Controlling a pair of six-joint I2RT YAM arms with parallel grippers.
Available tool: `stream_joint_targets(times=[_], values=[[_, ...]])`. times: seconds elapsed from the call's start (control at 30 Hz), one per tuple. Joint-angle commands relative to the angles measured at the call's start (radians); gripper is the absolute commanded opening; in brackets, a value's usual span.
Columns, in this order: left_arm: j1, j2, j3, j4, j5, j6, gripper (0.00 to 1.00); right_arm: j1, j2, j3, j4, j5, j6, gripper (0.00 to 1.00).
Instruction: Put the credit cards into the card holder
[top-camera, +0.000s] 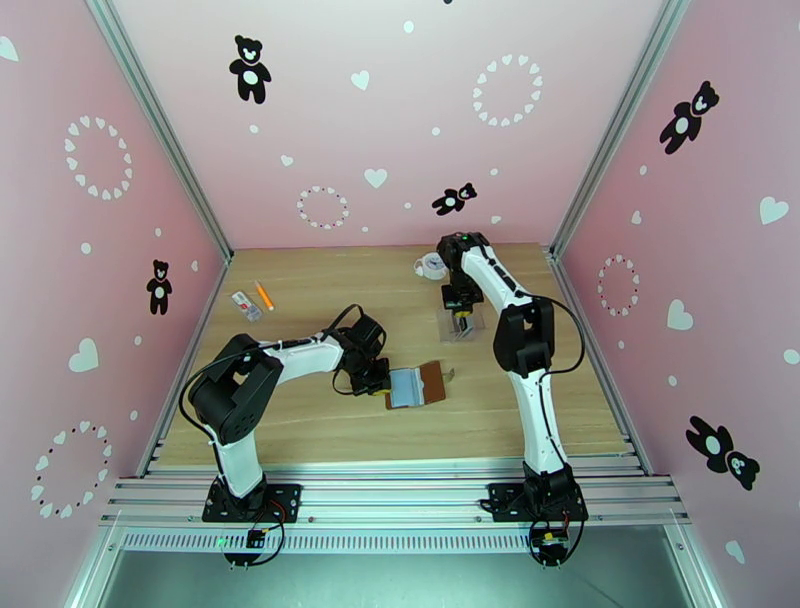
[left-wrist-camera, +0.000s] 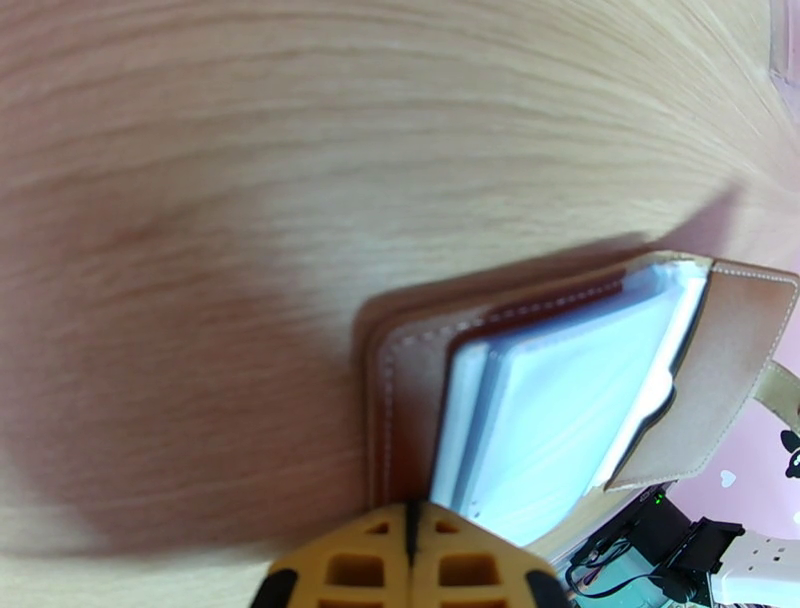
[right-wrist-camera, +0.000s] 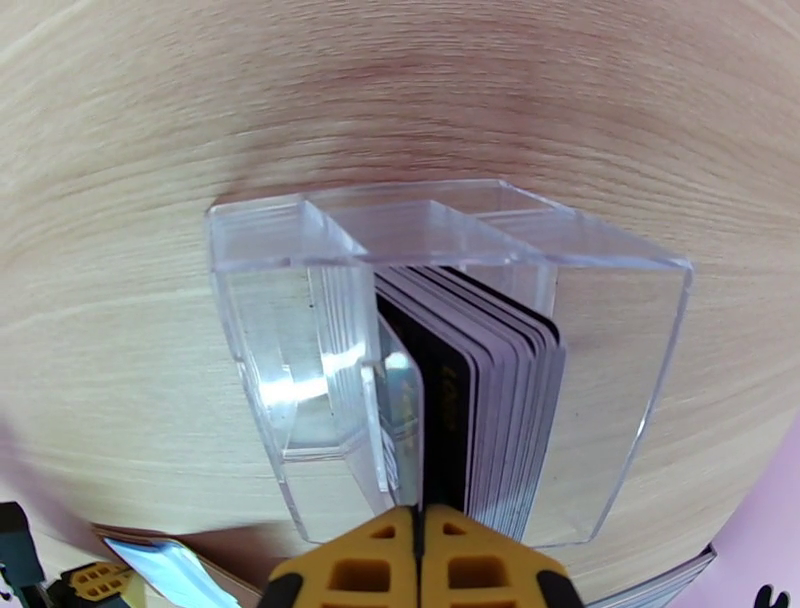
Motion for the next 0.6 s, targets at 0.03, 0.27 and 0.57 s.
stream_joint_targets(times=[0.03,0.27,0.57], values=[[-0.030,0.072,-0.033,-0.075,-0.074,0.016,0.00,-0.002,-0.017,0.018,0.026,-0.029,-0.001,0.00],[-0.030,0.072,-0.033,-0.075,-0.074,0.014,0.00,-0.006,-0.065,0.017,-0.004,-0.024,0.006,0.00],[-0.029,0.063,-0.041,-0.073,-0.078,0.008,0.00,-0.007,-0.154,0.013,-0.036,-0.049,0.008,0.00]])
